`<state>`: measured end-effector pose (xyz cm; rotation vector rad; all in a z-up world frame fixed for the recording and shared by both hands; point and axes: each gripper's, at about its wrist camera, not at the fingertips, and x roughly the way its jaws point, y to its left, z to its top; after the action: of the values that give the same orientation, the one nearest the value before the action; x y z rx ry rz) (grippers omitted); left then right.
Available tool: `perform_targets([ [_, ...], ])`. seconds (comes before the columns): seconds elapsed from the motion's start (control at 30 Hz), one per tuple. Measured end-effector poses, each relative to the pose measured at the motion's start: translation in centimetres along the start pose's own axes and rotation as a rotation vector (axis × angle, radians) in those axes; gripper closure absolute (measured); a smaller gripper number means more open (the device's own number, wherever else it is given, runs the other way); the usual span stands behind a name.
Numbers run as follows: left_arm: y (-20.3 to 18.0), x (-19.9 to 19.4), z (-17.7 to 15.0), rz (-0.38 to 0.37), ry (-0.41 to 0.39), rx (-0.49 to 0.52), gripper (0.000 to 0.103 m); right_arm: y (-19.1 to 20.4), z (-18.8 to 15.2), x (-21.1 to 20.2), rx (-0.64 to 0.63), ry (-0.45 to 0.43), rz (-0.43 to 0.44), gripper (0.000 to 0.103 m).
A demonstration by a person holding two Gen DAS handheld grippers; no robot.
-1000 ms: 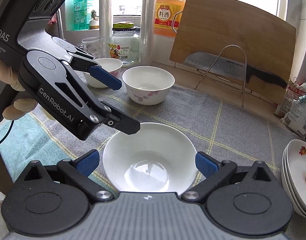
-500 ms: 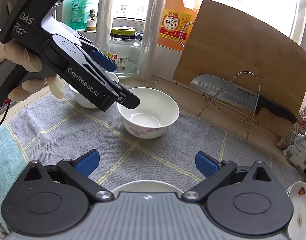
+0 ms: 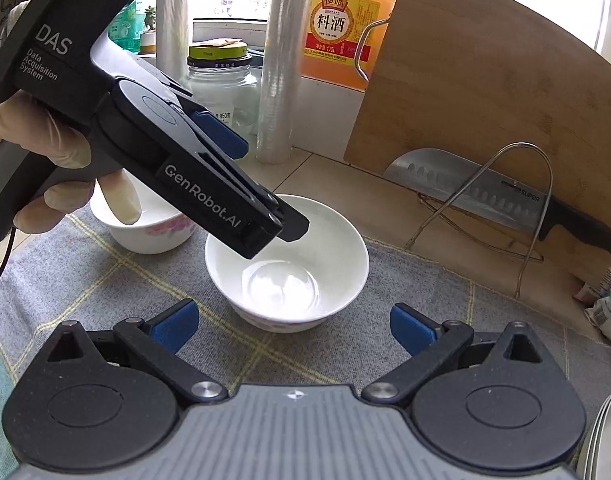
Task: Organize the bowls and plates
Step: 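Move the left gripper to another white bowl and grasp its rim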
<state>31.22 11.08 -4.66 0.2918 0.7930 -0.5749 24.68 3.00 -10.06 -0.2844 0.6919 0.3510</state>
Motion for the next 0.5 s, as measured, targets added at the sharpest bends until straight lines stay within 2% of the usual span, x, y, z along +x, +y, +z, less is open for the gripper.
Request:
perform_targets([
  [0.2,0.2,1.4,-0.1,-0.055,0.04,0.005,0.033,-0.5,0.5,1.9,0.034,0.036,0.025,0.0],
  [0.5,0.3,2.7,-0.1,-0.094,0.072,0.009,0.042,-0.3,0.8,3.2,0.02,0.054,0.046,0.002],
])
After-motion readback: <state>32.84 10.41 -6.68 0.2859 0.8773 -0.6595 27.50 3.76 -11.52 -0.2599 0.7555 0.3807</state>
